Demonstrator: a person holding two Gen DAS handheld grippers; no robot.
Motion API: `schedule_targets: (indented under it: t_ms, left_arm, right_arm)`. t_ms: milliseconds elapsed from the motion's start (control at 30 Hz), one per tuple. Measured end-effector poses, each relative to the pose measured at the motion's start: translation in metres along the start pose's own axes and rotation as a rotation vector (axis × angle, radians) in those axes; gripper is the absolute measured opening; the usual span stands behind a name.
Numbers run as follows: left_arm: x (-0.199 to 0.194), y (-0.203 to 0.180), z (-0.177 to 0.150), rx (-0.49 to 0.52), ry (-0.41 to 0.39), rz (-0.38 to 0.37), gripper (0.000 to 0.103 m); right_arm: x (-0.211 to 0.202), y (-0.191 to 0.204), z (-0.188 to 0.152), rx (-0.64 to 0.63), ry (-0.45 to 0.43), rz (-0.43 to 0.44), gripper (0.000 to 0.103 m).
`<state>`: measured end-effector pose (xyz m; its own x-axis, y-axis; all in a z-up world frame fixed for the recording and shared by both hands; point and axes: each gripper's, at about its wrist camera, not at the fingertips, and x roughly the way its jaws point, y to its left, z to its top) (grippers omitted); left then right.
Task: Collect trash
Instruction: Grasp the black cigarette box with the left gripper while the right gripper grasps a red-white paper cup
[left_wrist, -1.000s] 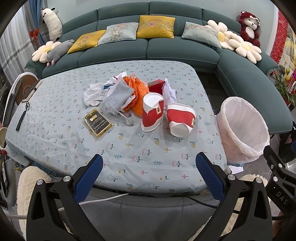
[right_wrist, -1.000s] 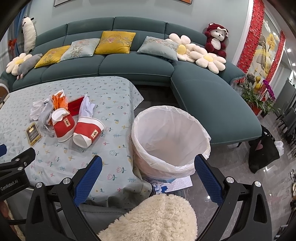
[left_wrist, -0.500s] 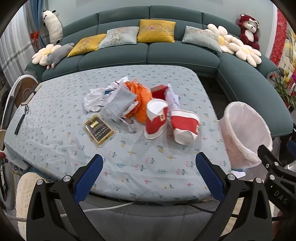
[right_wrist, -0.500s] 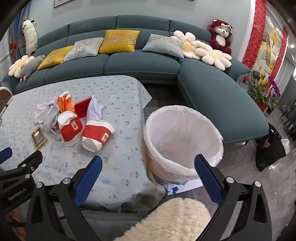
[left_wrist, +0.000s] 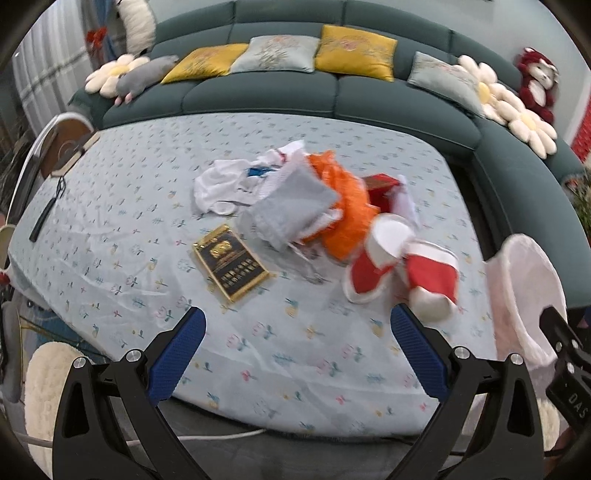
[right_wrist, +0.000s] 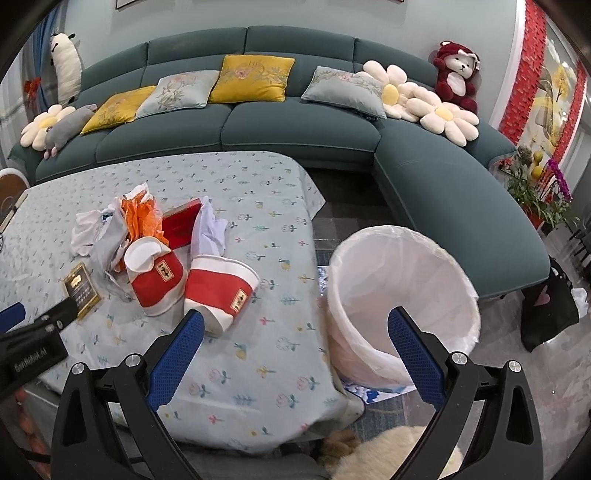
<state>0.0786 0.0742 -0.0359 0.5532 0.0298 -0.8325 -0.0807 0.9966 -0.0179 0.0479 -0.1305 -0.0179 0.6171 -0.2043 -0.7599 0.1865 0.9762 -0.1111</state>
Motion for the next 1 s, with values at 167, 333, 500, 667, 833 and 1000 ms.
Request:
schedule_targets:
  t_ms: [167,333,500,667,833,1000]
  left_arm:
    - [0.037,0.027,0.017,-0.054,0.038,0.037,0.096]
    - [0.069,0.048,0.028,-0.093,0.079,0.063,0.096]
    - [0.102,0.065,0.039,-0.146,0.126,0.097,0.096]
    - [0.132,0.079,0.039,-0.211,0.186,0.120,0.096]
    - [0.146,0.084,0.037,-0.239,0.220,0.119,0.094]
    - [0.158,0.088,0.037,-0.250,0.245,0.106,0.084]
  right_arm:
    - [0.021,0.015,0.007,0.012,0.025,0.020,0.096]
    - [0.045,0.037,0.012,-0.010,0.053,0.037,0.095]
    - [0.069,0.051,0.015,-0.010,0.086,0.049,0.094]
    - [0.092,0.056,0.016,0.011,0.129,0.054,0.094]
    - [0.112,0.063,0.015,0.014,0.165,0.053,0.094]
    - [0.126,0.066,0.015,0.017,0.187,0.056,0.094]
